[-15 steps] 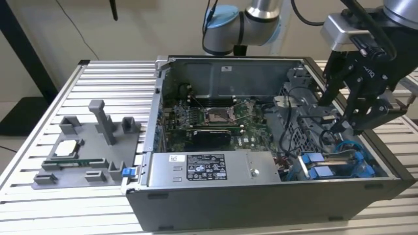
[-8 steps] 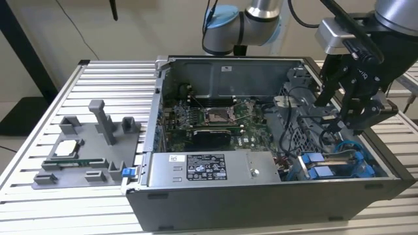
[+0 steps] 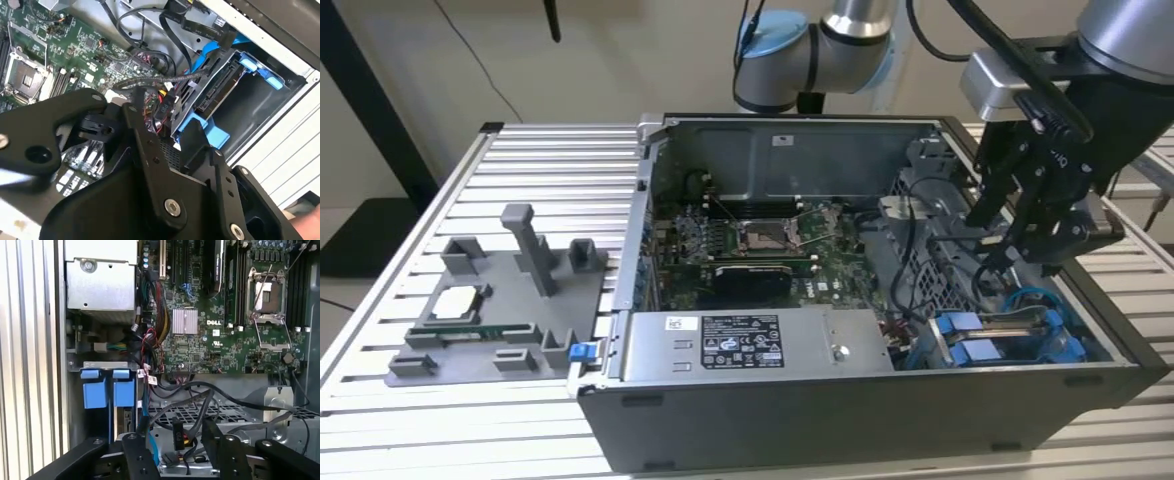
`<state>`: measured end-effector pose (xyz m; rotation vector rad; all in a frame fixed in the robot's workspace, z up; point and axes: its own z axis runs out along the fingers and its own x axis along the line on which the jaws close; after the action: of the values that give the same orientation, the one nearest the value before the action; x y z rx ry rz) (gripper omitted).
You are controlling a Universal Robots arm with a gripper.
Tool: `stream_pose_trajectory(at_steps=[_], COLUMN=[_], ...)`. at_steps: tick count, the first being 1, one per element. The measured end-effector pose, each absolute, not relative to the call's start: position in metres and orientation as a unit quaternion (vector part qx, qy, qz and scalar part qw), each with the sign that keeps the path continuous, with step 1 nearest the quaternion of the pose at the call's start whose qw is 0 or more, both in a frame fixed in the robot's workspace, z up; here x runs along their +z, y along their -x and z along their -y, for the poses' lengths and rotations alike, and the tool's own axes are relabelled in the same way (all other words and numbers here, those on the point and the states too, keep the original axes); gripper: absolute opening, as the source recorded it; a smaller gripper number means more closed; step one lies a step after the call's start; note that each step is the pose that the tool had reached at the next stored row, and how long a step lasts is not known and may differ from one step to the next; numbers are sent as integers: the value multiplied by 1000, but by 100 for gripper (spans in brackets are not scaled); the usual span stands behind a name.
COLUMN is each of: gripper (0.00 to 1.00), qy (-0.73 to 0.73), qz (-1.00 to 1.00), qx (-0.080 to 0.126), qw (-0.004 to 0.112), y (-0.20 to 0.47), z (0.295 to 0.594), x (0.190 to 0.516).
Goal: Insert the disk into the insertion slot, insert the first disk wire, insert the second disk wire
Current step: 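Insert the first disk wire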
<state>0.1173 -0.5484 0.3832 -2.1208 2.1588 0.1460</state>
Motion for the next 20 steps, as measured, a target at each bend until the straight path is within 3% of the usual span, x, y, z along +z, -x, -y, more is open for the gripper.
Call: stream_pose_trajectory(at_steps=[10,20], gripper=[0,0], qy=[698,698], qz=[-710,-710], qx=[55,56], qw=[78,80], y=[-118,-118], z=[549,549], x=[383,383])
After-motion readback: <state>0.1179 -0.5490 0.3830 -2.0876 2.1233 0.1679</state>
